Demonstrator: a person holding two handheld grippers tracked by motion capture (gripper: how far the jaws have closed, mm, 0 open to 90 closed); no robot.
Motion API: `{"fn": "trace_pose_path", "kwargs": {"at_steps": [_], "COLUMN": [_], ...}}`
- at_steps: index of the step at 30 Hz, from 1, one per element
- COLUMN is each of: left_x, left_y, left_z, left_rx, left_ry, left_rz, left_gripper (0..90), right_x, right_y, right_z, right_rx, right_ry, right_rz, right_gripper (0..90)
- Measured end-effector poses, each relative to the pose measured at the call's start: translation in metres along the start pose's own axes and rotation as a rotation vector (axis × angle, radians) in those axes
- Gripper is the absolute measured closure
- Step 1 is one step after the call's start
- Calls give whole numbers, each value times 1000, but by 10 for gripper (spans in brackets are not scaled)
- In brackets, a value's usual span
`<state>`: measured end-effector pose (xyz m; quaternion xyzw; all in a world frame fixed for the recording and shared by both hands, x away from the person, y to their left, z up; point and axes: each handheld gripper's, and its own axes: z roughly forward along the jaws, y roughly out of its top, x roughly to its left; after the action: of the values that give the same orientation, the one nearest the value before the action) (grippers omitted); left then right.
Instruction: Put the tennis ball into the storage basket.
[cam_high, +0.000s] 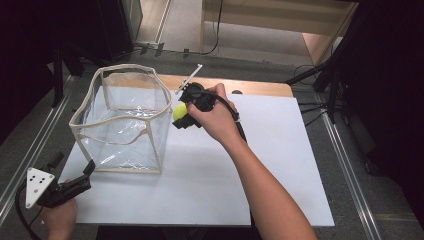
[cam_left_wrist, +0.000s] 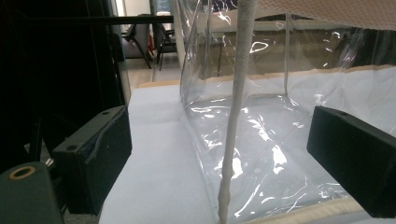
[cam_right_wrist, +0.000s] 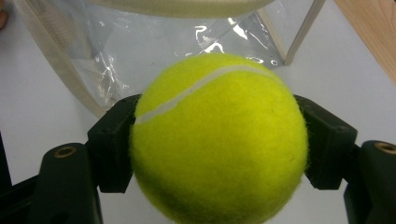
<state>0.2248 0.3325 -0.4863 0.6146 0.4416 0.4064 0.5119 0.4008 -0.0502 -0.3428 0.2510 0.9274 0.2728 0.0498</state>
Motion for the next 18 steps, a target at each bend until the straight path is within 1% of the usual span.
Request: {"fn": "trace_pose_path", "kwargs": {"at_steps": [3,5,7,10,12,18], "left_x": [0,0,0,0,0,0], "left_y": [0,0,0,0,0,0], "left_z": [0,0,0,0,0,0], "left_rx": [1,1,1,1,1,-1], "left_ry": [-1,-1,0,-1,-1,-2], "left_rz": [0,0,0,2,3,0], "left_gripper": [69,69,69,69,69,69], "right_x": [0,0,0,-1,0,-2], "right_y": [3,5,8,10,12,18], "right_z": [-3,-5,-7,-9,-12,-19], "right_rx": [8,4,6,4,1,-7], "right_ry": [-4,-3,-5,-5,-8,-9], "right_rz": [1,-7,-1,-12,-6,-13], "right_gripper": [240,240,240,240,240,240]}}
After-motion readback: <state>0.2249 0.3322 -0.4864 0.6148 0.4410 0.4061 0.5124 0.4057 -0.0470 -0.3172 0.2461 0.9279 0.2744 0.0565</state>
